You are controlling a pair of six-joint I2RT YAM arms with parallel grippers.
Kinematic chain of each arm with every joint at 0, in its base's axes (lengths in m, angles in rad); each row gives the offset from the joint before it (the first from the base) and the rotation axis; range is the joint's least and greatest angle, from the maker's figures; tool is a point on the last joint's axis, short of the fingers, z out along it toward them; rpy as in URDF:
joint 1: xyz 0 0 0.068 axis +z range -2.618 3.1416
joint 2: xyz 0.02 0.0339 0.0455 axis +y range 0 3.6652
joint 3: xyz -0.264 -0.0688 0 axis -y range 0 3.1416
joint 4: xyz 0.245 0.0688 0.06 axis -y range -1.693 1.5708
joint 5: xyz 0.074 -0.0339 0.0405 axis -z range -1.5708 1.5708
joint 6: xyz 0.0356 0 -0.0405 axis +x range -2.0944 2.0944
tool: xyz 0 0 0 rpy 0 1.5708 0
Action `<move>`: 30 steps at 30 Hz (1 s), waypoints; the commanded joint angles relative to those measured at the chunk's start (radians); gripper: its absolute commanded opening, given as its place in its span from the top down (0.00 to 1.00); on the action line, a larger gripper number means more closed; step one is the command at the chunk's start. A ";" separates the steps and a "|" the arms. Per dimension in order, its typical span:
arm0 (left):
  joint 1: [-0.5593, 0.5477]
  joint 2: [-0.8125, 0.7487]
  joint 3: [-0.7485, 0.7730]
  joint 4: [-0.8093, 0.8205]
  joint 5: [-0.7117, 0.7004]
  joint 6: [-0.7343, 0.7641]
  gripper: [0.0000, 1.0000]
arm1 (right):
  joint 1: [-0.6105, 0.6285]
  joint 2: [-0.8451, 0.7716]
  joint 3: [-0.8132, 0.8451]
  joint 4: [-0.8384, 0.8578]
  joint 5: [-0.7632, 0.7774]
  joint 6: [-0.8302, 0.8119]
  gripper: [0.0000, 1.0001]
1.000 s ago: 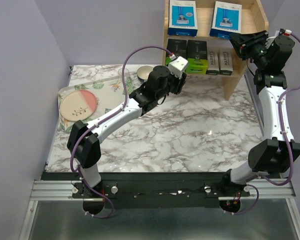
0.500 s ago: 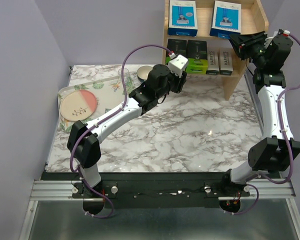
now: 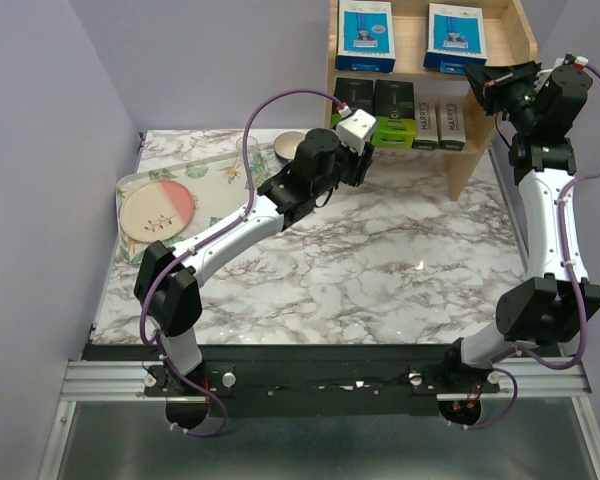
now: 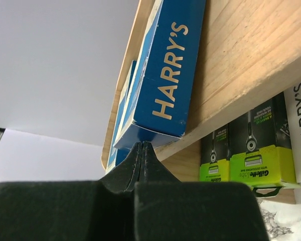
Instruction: Place and organize the shaving razors onto the shelf
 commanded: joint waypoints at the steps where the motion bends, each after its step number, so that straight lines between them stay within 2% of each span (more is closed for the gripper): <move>1: 0.003 -0.007 0.001 -0.001 -0.015 -0.006 0.46 | -0.034 -0.017 0.026 -0.032 0.058 -0.011 0.99; 12: 0.003 -0.010 -0.013 -0.002 -0.004 -0.020 0.46 | -0.142 -0.052 -0.053 -0.041 0.058 -0.037 0.99; 19: 0.003 -0.005 -0.010 -0.004 0.002 -0.027 0.45 | -0.177 -0.043 -0.030 -0.056 0.087 -0.029 0.99; 25: 0.003 -0.005 -0.014 -0.002 0.004 -0.032 0.45 | -0.189 -0.032 -0.026 -0.064 0.115 -0.020 0.96; 30: 0.003 -0.005 -0.016 -0.001 0.005 -0.032 0.45 | -0.189 -0.028 -0.019 -0.044 0.115 -0.004 0.89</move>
